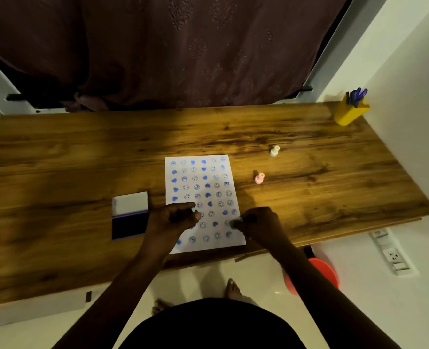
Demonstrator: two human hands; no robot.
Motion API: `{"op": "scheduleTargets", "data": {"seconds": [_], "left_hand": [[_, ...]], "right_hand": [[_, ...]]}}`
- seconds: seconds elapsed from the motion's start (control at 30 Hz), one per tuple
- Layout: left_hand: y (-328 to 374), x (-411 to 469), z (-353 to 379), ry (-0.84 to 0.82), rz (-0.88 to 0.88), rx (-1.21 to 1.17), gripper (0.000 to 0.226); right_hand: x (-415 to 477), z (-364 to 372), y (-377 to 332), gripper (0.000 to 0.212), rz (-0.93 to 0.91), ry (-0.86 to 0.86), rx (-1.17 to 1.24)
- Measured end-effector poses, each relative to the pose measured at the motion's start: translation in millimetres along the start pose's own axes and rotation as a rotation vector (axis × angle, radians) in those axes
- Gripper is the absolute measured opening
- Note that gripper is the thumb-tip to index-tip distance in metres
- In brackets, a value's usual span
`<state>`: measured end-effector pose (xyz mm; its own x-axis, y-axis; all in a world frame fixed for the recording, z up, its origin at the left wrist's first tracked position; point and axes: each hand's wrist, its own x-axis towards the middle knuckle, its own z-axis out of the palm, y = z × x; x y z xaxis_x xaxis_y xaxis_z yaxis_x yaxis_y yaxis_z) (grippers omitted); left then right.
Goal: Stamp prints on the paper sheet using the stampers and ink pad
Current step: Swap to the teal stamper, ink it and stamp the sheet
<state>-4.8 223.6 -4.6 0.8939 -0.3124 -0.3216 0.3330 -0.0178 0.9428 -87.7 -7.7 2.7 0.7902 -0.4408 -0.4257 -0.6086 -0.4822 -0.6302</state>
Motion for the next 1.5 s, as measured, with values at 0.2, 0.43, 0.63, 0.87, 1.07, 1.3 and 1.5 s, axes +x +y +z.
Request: {"op": "scheduleTargets", "data": {"seconds": [0.2, 0.43, 0.63, 0.87, 1.07, 1.3, 1.5], "left_hand": [[7, -3, 29, -0.113, 0.069, 0.049, 0.038], [19, 1, 66, -0.252, 0.097, 0.072, 0.037], [28, 7, 86, -0.263, 0.128, 0.144, 0.037], [29, 12, 101, -0.238, 0.114, 0.147, 0.031], [27, 15, 113, -0.235, 0.072, 0.163, 0.029], [19, 18, 135, -0.218, 0.1, 0.143, 0.036], [12, 31, 145, -0.033, -0.005, 0.145, 0.041]], "right_hand": [[-9, -33, 1, 0.043, -0.028, -0.186, 0.778], [-6, -44, 11, 0.018, -0.169, -0.283, 0.786], [4, -57, 9, 0.028, -0.195, -0.284, 0.757], [17, -73, 18, 0.023, -0.255, -0.351, 0.706], [23, -89, 28, 0.024, -0.273, -0.451, 0.656], [39, -98, 36, 0.019, -0.315, -0.372, 0.597], [87, -121, 41, 0.025, -0.267, -0.086, 0.403]]}}
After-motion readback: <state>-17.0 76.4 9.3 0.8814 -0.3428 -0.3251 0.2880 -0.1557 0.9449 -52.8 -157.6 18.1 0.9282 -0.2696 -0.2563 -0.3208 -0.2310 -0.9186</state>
